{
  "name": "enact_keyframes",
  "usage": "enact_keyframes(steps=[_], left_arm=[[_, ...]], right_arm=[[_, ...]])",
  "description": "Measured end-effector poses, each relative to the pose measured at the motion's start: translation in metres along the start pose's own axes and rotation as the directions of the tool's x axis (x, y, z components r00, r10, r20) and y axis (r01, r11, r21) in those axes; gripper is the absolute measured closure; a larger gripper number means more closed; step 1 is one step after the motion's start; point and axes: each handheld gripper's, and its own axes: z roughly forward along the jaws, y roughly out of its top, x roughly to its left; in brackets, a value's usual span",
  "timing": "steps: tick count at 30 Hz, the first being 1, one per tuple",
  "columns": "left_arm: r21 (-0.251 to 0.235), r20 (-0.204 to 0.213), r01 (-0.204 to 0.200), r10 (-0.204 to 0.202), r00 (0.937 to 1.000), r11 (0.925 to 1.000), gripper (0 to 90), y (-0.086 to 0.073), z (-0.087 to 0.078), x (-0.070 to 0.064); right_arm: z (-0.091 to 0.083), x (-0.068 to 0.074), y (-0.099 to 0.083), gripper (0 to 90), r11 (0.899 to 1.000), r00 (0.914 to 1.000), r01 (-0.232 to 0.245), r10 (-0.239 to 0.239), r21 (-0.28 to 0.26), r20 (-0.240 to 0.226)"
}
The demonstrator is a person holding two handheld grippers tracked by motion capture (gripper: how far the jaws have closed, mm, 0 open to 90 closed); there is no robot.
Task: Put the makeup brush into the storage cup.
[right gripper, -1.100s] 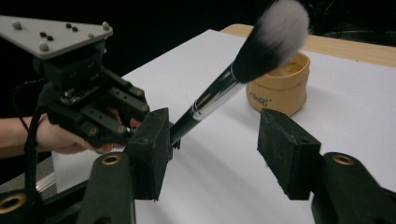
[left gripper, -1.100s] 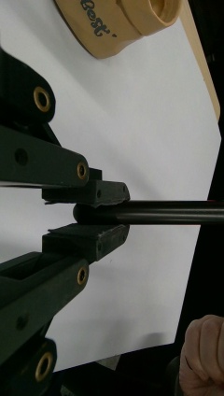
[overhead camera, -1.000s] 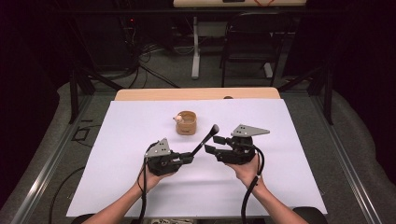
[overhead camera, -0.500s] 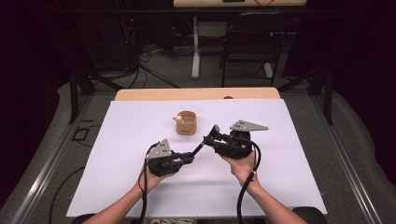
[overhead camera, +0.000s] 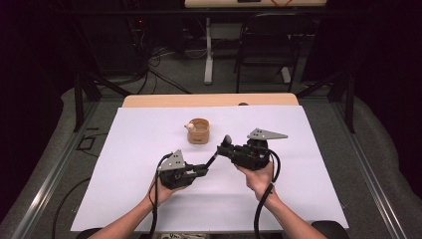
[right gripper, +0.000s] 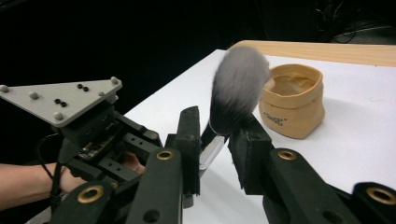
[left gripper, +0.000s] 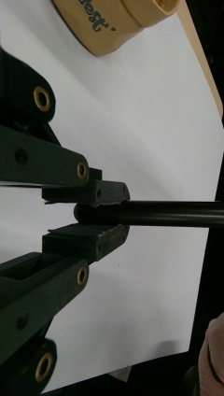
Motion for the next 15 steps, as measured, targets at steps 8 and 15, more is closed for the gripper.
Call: enact_keyframes(steps=[8,15], left_arm=[[0.037,0.017,-0.012,0.011,0.9998,0.9992,69.1,0.0,0.004,0.0],[0.048,0.012,-0.008,0.007,0.9999,0.9988,40.4,0.003,0.003,0.0]], right_arm=[[0.002,0.01,0.005,77.9,0.998,0.9977,0.054,-0.052,0.038,-0.043],[0.002,0.017,0.01,78.3,0.986,0.991,0.134,-0.133,0.101,-0.02]])
